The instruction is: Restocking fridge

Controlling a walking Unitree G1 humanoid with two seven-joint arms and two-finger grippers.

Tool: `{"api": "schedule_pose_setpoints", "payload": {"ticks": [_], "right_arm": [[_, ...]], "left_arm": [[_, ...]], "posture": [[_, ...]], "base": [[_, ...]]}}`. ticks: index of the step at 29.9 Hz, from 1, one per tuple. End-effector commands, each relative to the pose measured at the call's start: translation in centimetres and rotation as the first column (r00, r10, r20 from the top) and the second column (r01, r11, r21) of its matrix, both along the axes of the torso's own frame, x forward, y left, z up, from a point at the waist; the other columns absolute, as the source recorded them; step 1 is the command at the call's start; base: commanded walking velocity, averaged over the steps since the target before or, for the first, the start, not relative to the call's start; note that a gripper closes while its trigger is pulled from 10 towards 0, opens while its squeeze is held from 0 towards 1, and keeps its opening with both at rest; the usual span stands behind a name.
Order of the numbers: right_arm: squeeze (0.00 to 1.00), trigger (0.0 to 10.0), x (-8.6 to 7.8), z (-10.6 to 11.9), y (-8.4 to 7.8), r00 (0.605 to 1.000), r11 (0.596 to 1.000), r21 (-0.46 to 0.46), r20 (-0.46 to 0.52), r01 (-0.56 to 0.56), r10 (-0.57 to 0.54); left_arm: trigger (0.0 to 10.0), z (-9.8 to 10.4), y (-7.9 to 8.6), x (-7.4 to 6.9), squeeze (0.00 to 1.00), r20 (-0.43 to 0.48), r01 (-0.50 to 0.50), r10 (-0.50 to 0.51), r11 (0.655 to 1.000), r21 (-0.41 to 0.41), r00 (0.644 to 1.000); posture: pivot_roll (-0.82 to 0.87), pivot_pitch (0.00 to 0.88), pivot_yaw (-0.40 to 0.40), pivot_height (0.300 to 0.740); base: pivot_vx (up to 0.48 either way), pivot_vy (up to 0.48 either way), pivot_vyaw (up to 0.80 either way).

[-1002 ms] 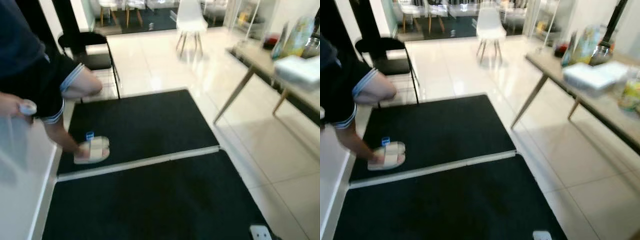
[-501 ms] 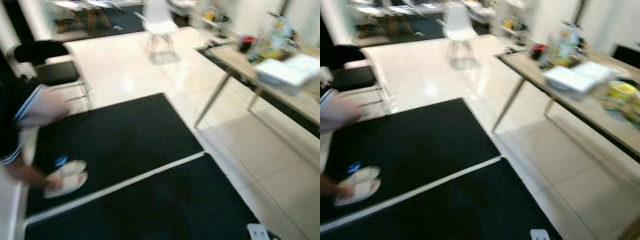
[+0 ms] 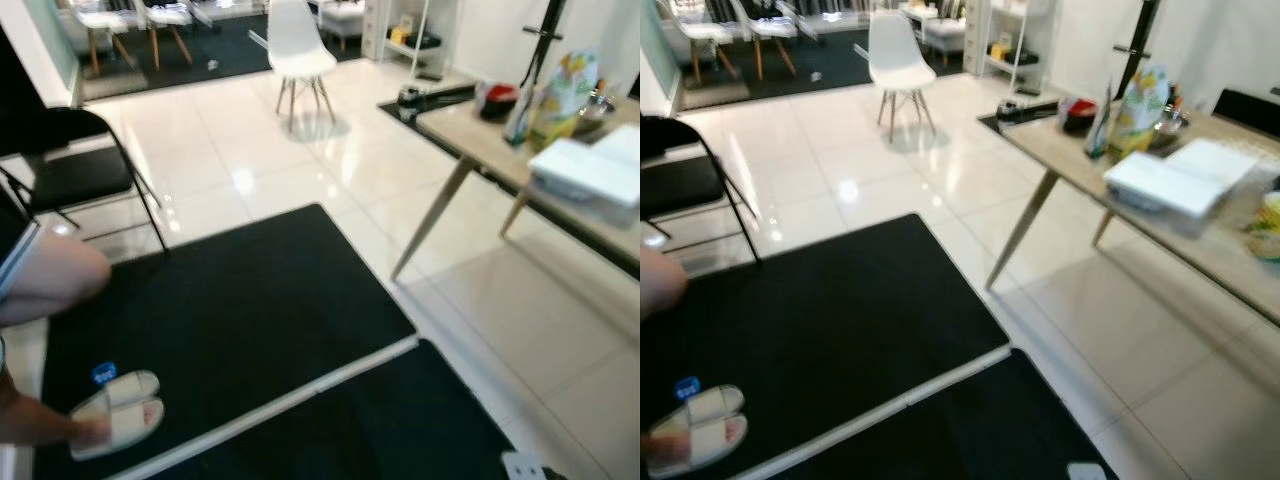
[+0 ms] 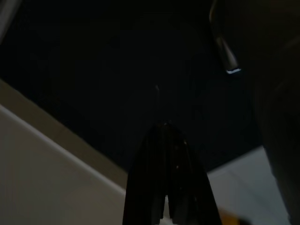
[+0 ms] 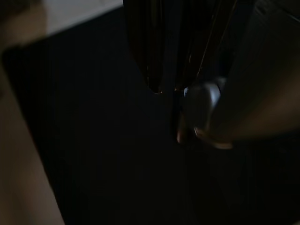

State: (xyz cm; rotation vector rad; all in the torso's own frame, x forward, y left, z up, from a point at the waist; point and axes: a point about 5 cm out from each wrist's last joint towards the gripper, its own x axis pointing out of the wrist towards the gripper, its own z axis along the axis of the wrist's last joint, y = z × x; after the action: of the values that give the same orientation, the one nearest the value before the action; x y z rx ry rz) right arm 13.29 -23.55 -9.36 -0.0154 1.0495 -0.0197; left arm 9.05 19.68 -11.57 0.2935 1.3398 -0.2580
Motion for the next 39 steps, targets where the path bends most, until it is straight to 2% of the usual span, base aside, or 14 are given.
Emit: {"api": "schedule_pose_setpoints", "payload": {"ticks": [1, 7, 30, 39], "right_arm": [[0.00, 10.0, 0.29, 0.01, 0.42, 1.000, 1.000, 0.005, 0.009, -0.005, 0.005], [0.00, 10.0, 0.30, -0.01, 0.45, 1.000, 1.000, 0.006, 0.006, -0.005, 0.004], [0.00, 10.0, 0.23, -0.09, 0.53, 1.000, 1.000, 0.008, -0.009, -0.003, 0.003], [0.00, 10.0, 0.19, -0.13, 0.58, 1.000, 1.000, 0.004, -0.017, -0.004, 0.004]], "left_arm": [[10.0, 0.10, -1.03, 0.89, 0.00, 0.044, 0.005, -0.003, 0.999, -0.036, 0.999], [10.0, 0.09, -1.06, 0.88, 0.00, 0.045, 0.006, -0.005, 0.999, -0.035, 0.999], [10.0, 0.09, -1.17, 0.95, 0.00, 0.047, -0.001, 0.002, 0.999, -0.034, 0.999], [10.0, 0.08, -1.16, 0.94, 0.00, 0.046, -0.015, 0.016, 0.999, -0.033, 0.999]], "posture": [[-0.08, 0.000, 0.005, 0.740], [-0.08, 0.000, 0.004, 0.740], [-0.07, 0.000, 0.002, 0.740], [-0.07, 0.000, 0.001, 0.740]], "base": [[0.386, 0.000, 0.00], [0.381, 0.000, -0.11], [0.365, 0.000, -0.80], [0.118, 0.000, -0.80]]}}
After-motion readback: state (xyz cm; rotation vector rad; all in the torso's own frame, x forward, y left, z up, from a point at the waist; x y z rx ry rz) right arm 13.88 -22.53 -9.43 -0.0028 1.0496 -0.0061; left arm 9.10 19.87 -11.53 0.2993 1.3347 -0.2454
